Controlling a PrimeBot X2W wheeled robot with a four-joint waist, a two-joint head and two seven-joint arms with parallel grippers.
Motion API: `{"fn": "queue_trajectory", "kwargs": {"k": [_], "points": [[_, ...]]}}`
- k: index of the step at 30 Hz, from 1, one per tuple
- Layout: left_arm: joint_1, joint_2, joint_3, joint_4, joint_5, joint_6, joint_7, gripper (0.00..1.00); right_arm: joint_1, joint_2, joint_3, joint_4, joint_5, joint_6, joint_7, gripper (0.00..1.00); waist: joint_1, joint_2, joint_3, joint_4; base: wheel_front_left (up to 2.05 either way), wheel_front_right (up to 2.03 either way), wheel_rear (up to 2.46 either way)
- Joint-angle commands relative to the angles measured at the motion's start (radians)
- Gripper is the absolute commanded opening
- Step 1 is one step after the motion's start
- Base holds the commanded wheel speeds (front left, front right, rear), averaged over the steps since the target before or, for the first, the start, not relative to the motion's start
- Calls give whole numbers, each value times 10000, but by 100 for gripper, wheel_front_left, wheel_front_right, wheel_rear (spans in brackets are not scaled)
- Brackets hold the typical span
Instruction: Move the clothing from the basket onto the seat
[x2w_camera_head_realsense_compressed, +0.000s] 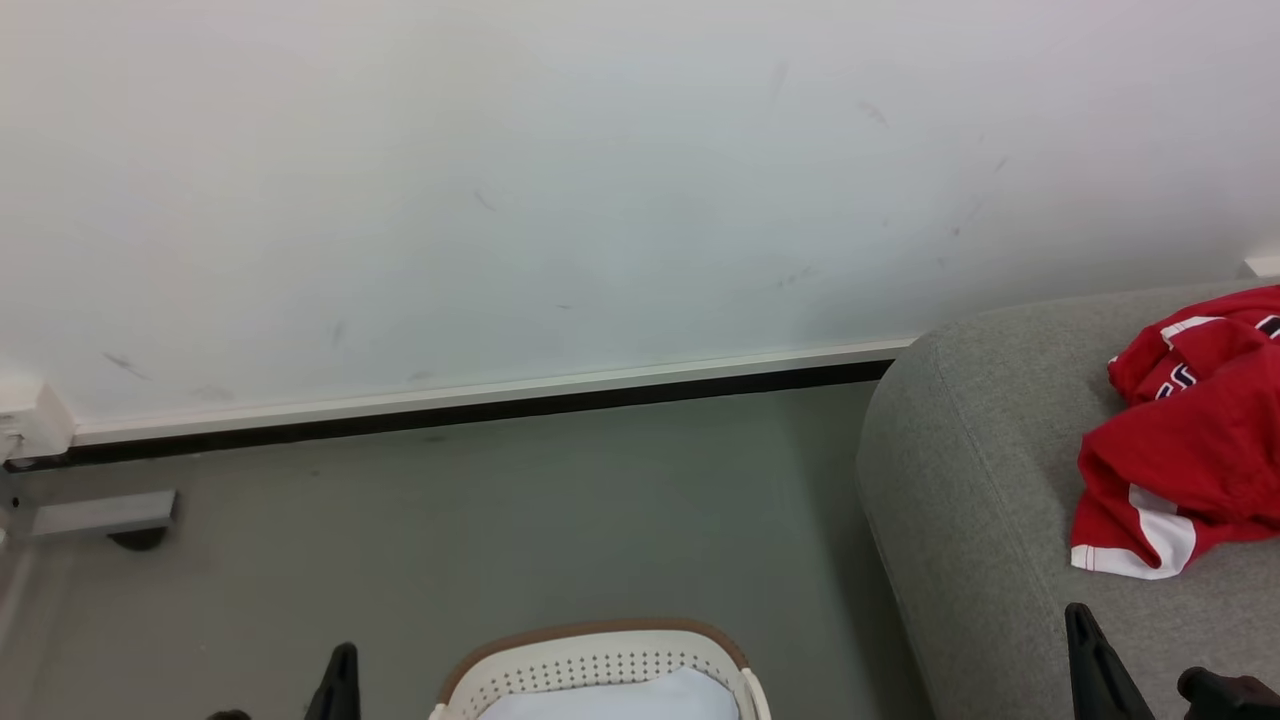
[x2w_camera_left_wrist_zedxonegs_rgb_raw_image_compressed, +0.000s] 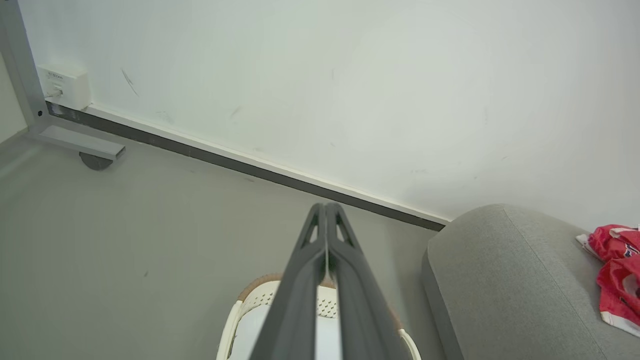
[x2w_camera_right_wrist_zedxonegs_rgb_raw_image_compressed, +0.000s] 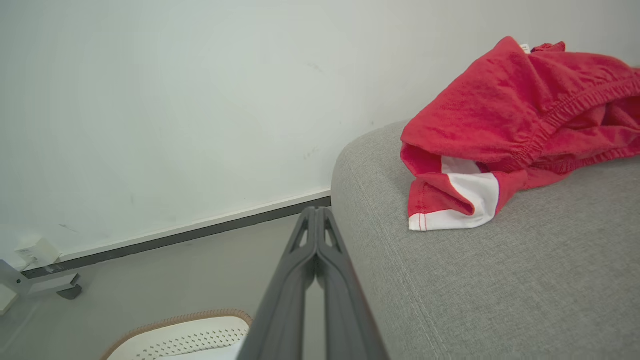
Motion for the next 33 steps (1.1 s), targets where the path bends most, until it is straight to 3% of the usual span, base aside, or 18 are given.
{"fn": "queue_trajectory", "kwargs": {"k": [1, 33], "points": [[-295, 47, 69, -209, -550, -51, 100, 0, -246, -83, -82, -236, 562, -5, 86, 0, 0, 0, 6, 6, 0, 0, 0], [-770, 76, 388, -384, -5067, -205, 1262, 0, -445, -113, -425, -743, 5389, -13, 1253, 0, 0, 0, 117, 98, 0, 0, 0]]}}
